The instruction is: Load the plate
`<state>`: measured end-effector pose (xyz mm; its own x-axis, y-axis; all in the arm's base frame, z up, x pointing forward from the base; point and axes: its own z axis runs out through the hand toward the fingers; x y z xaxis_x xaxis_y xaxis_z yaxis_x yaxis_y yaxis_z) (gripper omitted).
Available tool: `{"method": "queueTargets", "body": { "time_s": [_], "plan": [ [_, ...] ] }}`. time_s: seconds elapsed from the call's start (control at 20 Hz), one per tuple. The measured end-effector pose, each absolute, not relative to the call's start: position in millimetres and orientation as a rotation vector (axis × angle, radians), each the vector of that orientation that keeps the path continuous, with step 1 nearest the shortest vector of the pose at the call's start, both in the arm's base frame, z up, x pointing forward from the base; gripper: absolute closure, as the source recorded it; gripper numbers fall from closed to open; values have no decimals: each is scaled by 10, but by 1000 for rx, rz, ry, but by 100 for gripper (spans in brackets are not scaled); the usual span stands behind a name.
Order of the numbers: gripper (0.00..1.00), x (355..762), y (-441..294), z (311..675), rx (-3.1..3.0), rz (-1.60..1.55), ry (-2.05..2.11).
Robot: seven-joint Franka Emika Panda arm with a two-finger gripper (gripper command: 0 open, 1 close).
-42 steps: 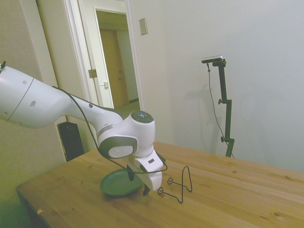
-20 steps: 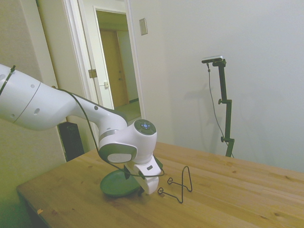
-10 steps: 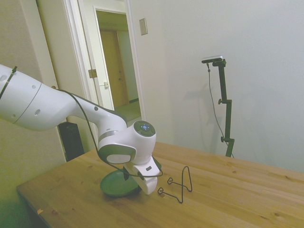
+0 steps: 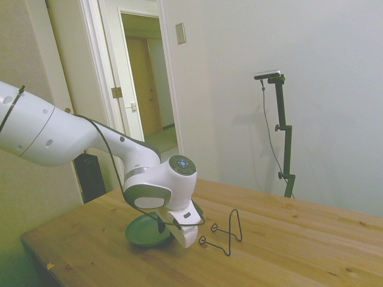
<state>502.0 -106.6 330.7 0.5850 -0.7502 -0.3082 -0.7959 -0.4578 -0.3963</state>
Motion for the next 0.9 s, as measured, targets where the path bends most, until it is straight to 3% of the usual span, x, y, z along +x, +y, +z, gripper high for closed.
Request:
{"method": "queueTargets", "body": {
  "time_s": [0.6,0.9],
  "plan": [
    [100,5026,-1070,3281,-2321,119,1231],
    [100,5069,-1052,3519,-2398,55,1172]
  ]
}}
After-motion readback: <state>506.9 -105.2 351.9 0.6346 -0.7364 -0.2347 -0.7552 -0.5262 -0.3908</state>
